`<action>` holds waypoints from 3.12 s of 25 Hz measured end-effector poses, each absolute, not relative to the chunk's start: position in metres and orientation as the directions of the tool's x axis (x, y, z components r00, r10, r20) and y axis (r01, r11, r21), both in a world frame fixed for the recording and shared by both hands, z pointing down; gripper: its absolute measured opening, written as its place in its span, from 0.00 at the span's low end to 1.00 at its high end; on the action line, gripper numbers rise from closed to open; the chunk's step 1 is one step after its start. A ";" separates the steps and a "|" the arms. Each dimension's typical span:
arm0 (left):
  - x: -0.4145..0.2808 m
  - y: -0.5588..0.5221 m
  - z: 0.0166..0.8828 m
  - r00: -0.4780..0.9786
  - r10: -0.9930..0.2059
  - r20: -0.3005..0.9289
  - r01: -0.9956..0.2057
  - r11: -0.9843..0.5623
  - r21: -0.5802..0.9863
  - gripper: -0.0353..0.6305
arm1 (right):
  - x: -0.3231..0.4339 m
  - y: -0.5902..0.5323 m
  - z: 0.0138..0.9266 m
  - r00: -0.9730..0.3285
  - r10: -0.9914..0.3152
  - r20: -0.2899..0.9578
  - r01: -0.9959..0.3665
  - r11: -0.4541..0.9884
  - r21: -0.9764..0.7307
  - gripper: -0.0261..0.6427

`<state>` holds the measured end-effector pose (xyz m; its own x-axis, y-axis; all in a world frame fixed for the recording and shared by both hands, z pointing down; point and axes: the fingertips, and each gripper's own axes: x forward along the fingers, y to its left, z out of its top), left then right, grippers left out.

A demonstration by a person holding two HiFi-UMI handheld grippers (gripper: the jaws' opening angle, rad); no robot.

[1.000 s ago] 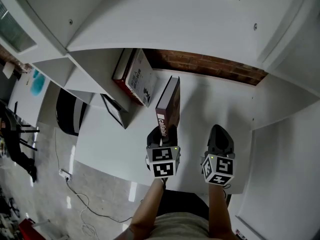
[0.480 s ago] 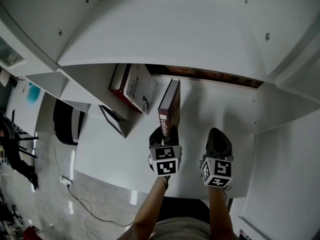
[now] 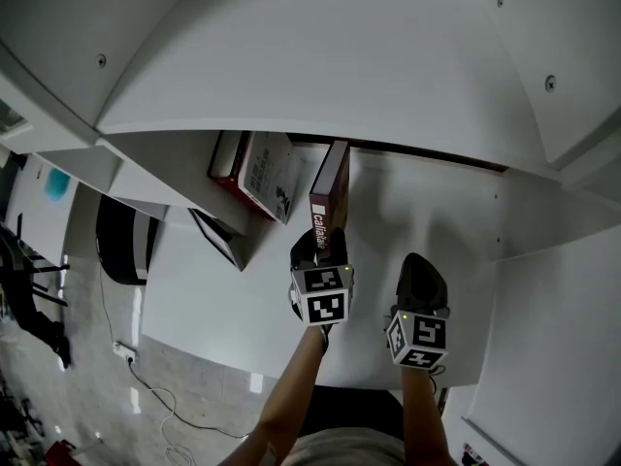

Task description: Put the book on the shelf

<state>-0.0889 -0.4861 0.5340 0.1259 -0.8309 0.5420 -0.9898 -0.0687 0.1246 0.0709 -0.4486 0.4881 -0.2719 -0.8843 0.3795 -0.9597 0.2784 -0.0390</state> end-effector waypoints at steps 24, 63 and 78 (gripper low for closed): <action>-0.079 -0.469 0.566 0.098 -0.831 0.548 -0.995 -0.063 0.082 0.28 | 0.057 -0.449 0.496 -0.286 -0.876 0.388 -0.957 0.285 -0.062 0.06; -0.069 -0.499 0.588 0.070 -0.818 0.572 -0.998 -0.054 0.044 0.28 | 0.078 -0.459 0.500 -0.271 -0.877 0.396 -0.961 0.268 -0.063 0.06; -0.067 -0.530 0.590 0.068 -0.814 0.577 -0.998 -0.054 0.041 0.28 | 0.087 -0.467 0.508 -0.252 -0.876 0.411 -0.966 0.251 -0.057 0.06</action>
